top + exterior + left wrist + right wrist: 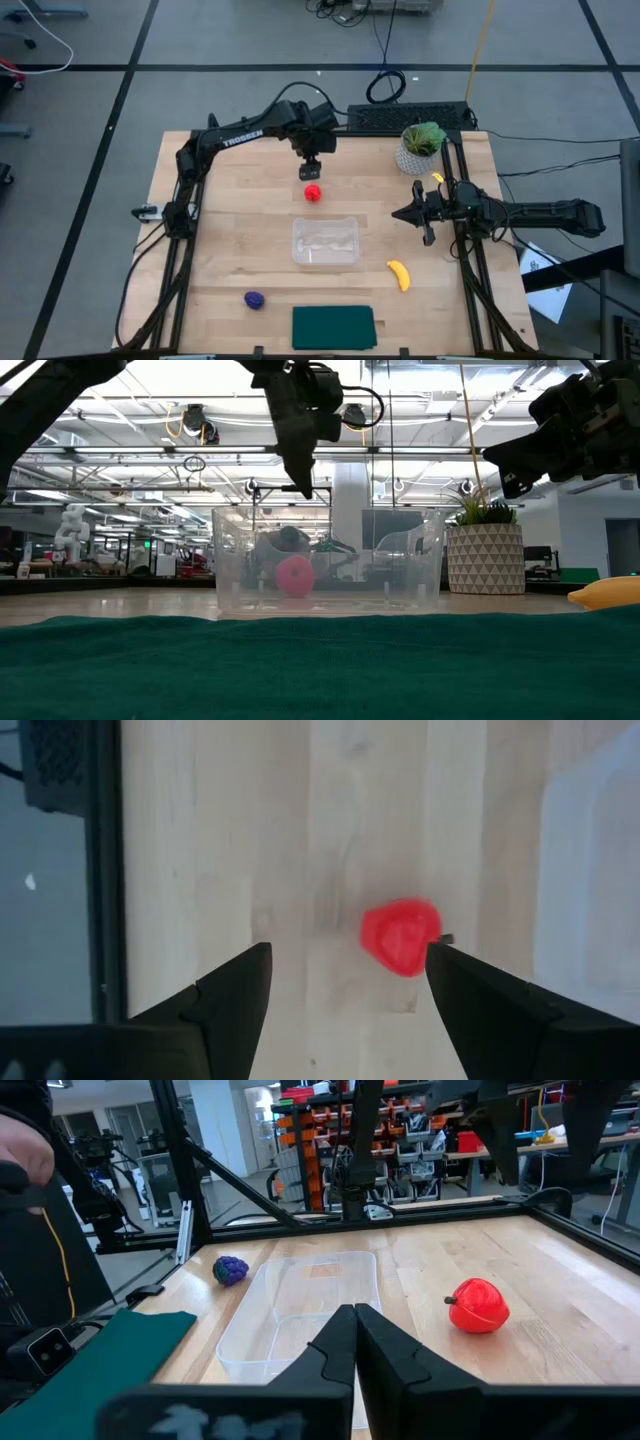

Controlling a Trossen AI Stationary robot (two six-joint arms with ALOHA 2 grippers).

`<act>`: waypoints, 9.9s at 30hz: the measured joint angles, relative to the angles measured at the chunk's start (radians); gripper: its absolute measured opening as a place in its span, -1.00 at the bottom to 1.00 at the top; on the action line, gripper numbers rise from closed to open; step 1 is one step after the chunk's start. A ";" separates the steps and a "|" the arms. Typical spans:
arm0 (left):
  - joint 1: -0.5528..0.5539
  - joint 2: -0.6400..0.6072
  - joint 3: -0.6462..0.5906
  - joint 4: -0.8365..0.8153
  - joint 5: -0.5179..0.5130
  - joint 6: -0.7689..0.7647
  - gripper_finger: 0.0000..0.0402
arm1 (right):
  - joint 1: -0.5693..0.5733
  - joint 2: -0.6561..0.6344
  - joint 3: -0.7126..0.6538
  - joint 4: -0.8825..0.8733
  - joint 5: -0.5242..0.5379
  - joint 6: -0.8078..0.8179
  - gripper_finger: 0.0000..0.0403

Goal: Pick and placing Produce into tupperware
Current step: Put the red apple into the transparent bin

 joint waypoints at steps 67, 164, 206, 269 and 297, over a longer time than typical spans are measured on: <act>-0.006 0.000 0.000 0.032 -0.055 0.587 0.35 | 0.000 0.000 0.000 0.000 0.000 0.000 -1.00; -0.130 0.000 -0.349 0.264 -0.017 0.550 0.95 | 0.000 0.000 0.000 -0.015 0.000 0.052 -1.00; -0.110 0.040 -0.387 0.281 0.009 0.530 0.95 | 0.000 0.000 0.000 -0.026 0.000 0.053 -1.00; -0.093 0.074 -0.470 0.395 0.016 0.563 0.95 | 0.000 0.000 0.000 -0.030 -0.001 0.053 -1.00; -0.105 0.074 -0.469 0.390 0.037 0.553 0.95 | 0.000 0.000 0.000 -0.030 -0.001 0.053 -1.00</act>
